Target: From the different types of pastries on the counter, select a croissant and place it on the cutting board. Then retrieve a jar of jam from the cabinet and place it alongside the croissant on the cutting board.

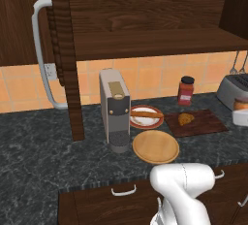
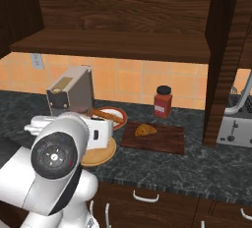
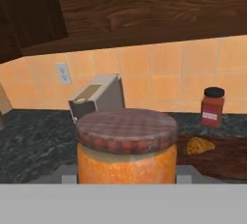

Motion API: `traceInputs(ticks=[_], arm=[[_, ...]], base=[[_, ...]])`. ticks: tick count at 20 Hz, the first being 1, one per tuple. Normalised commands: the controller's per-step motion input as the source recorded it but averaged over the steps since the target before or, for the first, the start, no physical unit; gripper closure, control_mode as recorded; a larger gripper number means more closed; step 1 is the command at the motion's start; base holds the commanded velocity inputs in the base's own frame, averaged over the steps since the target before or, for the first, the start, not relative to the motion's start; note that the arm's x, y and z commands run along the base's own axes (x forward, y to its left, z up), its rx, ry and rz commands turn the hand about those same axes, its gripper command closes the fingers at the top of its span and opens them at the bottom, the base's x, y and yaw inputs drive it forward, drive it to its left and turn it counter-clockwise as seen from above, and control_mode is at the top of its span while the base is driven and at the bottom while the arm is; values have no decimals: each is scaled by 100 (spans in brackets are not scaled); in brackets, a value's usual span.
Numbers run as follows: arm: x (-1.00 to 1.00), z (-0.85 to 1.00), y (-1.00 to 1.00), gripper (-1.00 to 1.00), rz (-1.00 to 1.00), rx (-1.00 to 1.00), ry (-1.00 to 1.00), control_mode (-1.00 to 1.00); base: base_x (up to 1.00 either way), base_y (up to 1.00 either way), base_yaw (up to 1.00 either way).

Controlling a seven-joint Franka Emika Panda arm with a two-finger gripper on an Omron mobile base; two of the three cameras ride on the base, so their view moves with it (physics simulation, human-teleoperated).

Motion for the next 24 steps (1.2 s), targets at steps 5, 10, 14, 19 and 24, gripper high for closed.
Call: traceInputs(ticks=[5,10,14,19,24], arm=[[0,-100,37,100,3,7,-27,-100],[0,-100,21,100,3,10,-26,-100],[27,-76,3,100,5,9,-25,-100],[45,-51,0,100,7,4,-22,-100],[58,-32,-1,100,3,3,-13,-100]], base=[[0,0,0],[0,0,0],[0,0,0],[0,0,0],[0,0,0]])
